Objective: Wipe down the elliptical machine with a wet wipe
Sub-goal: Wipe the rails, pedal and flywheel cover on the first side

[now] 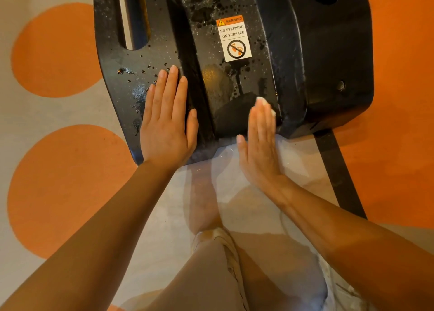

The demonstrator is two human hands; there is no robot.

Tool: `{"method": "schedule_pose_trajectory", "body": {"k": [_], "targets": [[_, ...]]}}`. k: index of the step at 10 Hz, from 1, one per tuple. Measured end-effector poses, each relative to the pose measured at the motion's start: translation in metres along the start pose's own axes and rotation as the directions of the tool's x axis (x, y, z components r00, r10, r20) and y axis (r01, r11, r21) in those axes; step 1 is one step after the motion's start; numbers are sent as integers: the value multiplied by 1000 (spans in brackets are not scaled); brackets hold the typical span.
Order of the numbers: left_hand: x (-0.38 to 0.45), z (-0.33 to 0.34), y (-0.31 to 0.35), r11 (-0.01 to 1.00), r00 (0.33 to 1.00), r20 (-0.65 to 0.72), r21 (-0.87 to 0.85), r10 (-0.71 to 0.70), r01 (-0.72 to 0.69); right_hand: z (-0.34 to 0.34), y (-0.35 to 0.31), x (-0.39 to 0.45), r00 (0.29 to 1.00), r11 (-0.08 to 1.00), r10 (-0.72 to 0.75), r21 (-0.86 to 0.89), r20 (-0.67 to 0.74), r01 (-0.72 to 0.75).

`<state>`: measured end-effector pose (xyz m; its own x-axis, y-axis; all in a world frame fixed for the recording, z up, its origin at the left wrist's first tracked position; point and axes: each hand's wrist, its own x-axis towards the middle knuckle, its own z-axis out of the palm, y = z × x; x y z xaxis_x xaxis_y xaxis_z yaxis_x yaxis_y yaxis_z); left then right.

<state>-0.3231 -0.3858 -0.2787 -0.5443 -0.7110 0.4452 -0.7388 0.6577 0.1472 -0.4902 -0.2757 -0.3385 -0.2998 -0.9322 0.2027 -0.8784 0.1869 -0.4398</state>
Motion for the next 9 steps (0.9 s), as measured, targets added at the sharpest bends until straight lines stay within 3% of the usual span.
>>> {"method": "schedule_pose_trajectory", "body": {"k": [1, 2, 3, 4, 5, 6, 7, 8, 9], "targets": [[0, 1, 0, 1000, 1000, -15, -2, 16, -16, 5, -10, 1, 945, 953, -300, 85, 131, 290], [-1, 1, -1, 1000, 1000, -14, -6, 9, -9, 7, -7, 5, 901, 921, -388, 97, 192, 376], [0, 0, 0, 1000, 1000, -12, 0, 15, -15, -3, 9, 12, 948, 954, -300, 29, 102, 299], [0, 0, 0, 1000, 1000, -8, 0, 5, -5, -11, 16, 22, 1000, 994, -19, -105, -17, 18], [0, 0, 0, 1000, 1000, -11, -1, 8, -8, -7, 5, 27, 992, 977, 115, -177, -44, -121], [-1, 0, 0, 1000, 1000, -16, -3, 12, -12, -4, -7, 30, 1000, 994, 4, -112, 13, -3], [0, 0, 0, 1000, 1000, -20, -10, 15, -16, -4, -11, 36, 953, 958, -281, -17, 115, 285], [0, 0, 0, 1000, 1000, -16, -18, 8, -8, -6, -9, 43, 921, 932, -358, 5, 155, 361], [0, 0, -1, 1000, 1000, -16, -20, 8, -9, -12, -1, 44, 967, 971, -227, -50, 113, 234]]}}
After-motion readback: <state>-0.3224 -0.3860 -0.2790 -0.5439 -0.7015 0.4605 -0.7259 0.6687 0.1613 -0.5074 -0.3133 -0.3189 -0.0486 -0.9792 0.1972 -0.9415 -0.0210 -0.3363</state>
